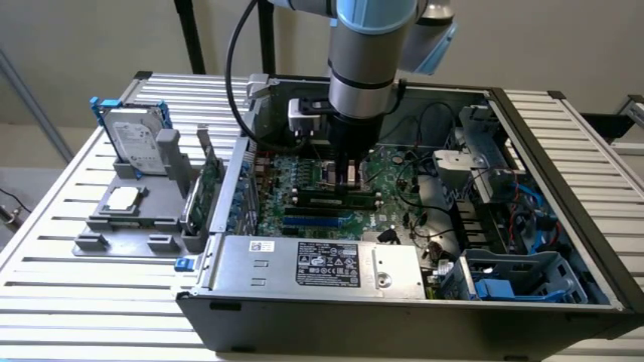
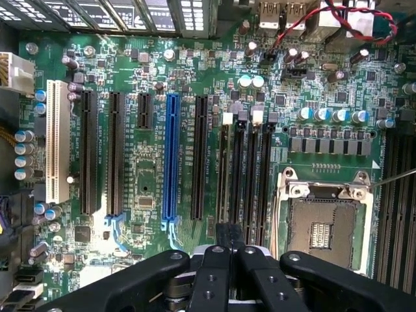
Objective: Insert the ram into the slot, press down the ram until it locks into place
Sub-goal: 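Press down the ram until it locks into place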
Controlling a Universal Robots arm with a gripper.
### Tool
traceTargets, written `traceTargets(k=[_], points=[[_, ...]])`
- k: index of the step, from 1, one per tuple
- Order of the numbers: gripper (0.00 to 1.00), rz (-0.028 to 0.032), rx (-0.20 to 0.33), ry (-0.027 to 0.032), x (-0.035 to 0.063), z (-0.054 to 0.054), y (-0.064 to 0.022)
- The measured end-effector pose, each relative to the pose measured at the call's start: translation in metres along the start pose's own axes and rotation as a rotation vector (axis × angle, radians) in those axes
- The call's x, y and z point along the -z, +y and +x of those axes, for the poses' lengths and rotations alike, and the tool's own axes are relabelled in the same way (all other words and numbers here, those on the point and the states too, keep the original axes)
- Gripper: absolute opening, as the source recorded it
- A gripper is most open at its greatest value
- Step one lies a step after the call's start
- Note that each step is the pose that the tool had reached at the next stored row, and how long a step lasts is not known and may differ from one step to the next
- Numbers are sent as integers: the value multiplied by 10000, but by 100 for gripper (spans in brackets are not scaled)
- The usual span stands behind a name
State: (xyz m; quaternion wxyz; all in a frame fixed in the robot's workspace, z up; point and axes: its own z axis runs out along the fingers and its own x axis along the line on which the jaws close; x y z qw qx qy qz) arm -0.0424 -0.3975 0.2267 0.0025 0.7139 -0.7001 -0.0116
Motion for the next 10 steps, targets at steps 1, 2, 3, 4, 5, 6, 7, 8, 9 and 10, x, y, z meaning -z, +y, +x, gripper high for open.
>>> traceTargets(k=[1,2,3,4,5,6,7,8,9,10], points=[[11,0,0,3,-16,0,0],[11,-1,0,3,-31,0,0],[11,-1,0,3,-39,-1,0],[11,-1,0,2,-40,-2,0],[11,-6,0,16,-30,3,2],[11,-2,-1,8,-9,3,4],[11,10,-1,-29,19,-4,2],[11,10,-3,-25,63,-5,3],[11,8,-3,-16,112,-5,3],[11,8,-1,-15,157,-4,2]])
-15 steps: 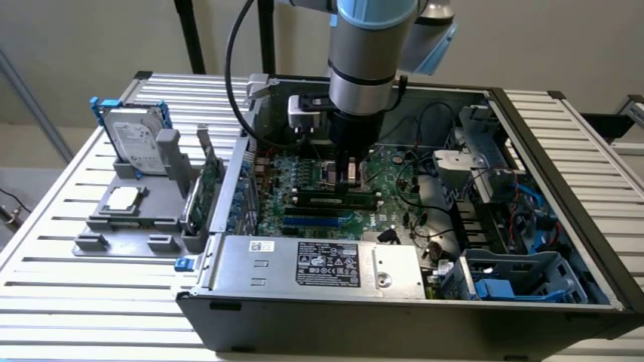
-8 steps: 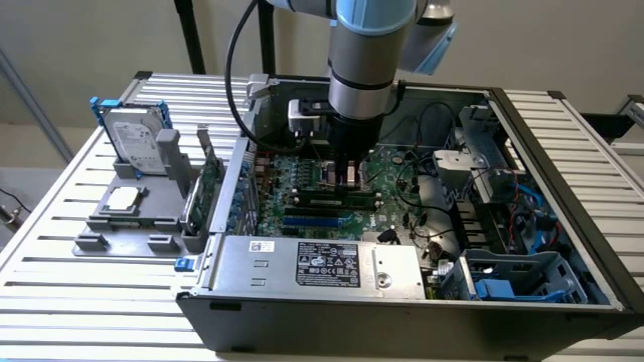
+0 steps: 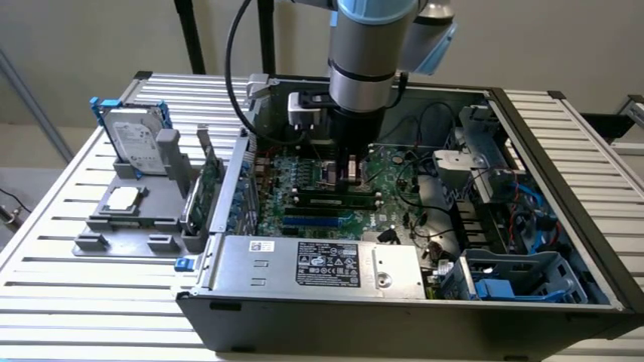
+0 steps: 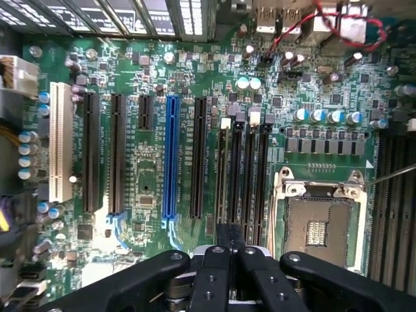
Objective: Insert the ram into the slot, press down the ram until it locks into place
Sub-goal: 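Press down the ram until it locks into place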
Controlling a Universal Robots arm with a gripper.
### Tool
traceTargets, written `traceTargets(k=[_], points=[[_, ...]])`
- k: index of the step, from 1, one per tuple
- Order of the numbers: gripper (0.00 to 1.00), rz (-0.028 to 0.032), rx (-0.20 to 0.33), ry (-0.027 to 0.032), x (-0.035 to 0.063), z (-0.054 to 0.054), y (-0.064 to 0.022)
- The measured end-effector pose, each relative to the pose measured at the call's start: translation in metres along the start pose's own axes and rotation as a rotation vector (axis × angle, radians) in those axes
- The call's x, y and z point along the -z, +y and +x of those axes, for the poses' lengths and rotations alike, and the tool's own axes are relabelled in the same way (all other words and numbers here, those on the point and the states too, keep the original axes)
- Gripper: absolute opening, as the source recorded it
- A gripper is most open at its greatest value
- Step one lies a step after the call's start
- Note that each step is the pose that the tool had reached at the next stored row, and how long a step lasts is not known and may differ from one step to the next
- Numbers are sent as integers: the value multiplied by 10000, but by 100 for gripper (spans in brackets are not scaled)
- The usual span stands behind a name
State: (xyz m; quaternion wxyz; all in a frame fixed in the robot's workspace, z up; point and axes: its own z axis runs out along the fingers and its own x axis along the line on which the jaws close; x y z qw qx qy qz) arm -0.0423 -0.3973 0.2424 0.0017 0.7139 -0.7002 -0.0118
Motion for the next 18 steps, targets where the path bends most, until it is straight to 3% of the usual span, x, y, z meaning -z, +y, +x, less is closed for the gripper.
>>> traceTargets(k=[6,18], points=[[11,-2,0,4,247,0,-4],[11,-1,0,3,248,0,-5]])
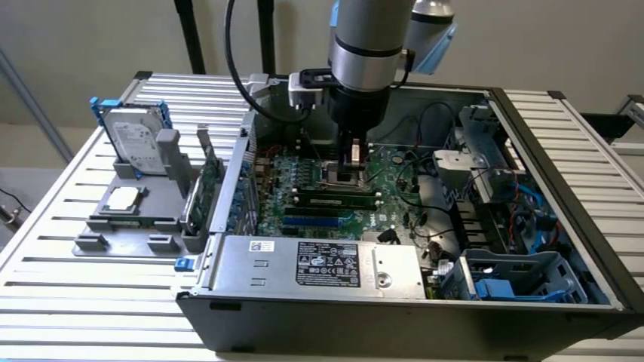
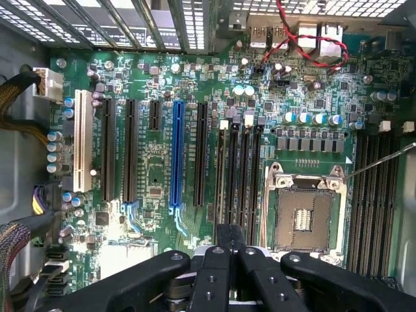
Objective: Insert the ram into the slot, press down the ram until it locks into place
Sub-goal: 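Press down the ram until it locks into place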
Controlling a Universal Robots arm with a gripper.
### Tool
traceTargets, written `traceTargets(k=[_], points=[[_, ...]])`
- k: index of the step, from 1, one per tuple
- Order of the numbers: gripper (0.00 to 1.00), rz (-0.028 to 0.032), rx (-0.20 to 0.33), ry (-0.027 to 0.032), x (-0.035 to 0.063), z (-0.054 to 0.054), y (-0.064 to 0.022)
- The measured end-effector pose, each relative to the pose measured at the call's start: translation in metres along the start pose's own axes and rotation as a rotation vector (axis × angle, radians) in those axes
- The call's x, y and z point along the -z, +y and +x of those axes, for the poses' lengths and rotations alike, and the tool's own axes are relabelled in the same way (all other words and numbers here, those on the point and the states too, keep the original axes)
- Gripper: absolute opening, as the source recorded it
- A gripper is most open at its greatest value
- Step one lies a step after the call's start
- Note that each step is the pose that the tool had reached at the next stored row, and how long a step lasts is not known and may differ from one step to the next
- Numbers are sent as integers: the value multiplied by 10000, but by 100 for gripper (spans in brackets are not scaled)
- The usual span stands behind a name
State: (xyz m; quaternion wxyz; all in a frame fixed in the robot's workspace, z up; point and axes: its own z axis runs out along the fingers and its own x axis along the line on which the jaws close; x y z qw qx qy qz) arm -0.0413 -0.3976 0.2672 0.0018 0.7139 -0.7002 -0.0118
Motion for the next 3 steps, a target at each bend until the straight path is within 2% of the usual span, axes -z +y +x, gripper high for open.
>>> traceTargets(k=[3], points=[[11,0,0,0,0,0,0]])
